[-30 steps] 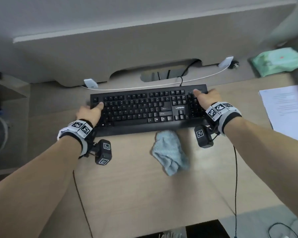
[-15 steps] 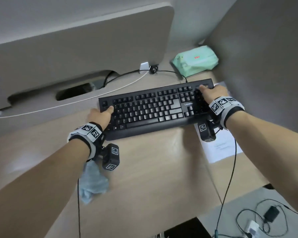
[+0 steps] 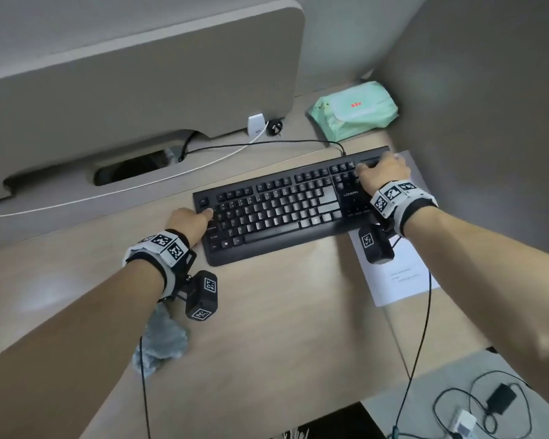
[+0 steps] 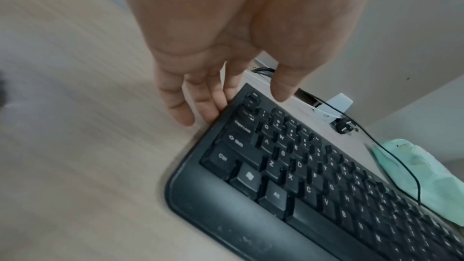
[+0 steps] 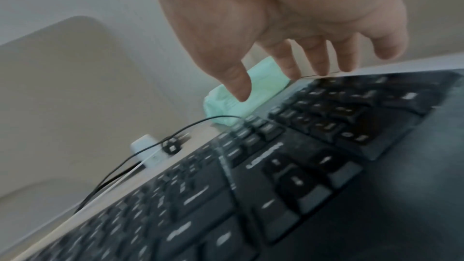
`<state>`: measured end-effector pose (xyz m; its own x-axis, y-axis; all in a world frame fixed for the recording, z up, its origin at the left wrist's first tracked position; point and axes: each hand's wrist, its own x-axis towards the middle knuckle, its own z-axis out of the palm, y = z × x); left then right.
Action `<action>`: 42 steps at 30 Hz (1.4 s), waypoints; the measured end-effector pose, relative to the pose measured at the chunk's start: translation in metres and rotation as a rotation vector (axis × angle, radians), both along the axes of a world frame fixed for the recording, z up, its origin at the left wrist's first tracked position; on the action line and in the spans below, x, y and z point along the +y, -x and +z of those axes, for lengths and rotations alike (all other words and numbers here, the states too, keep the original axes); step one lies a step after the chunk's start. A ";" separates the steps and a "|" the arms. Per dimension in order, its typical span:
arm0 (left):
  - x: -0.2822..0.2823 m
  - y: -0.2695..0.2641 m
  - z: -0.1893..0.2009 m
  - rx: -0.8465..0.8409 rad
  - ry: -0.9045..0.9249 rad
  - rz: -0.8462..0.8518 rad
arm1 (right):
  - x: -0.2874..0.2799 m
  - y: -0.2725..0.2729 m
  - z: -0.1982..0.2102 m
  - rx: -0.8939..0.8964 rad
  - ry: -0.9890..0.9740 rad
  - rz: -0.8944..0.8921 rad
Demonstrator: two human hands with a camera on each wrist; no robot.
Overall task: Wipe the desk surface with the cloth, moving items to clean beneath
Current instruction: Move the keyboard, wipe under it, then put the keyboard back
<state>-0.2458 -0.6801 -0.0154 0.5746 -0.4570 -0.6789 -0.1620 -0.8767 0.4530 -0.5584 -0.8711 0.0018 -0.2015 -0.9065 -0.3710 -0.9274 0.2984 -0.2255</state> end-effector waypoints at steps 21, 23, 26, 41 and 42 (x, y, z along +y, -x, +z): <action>0.261 -0.204 0.001 -0.405 -0.245 -0.302 | 0.354 -0.294 0.003 0.134 -0.395 1.457; 0.272 -0.214 -0.002 -0.414 -0.224 -0.329 | 0.352 -0.300 -0.004 0.170 -0.387 1.412; 0.281 -0.226 -0.003 -0.418 -0.198 -0.402 | 0.319 -0.313 -0.004 0.157 -0.294 1.251; 0.295 -0.247 0.005 -0.509 -0.211 -0.788 | 0.313 -0.351 -0.022 0.154 -0.193 1.070; 0.295 -0.247 0.006 -0.508 -0.206 -0.795 | 0.298 -0.347 -0.023 0.166 -0.203 1.001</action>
<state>0.0015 -0.3848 -0.0092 0.3957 -0.7393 -0.5449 -0.8770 -0.4803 0.0148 -0.2114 -0.5731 -0.0216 0.5477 -0.6106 -0.5720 -0.7868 -0.6084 -0.1039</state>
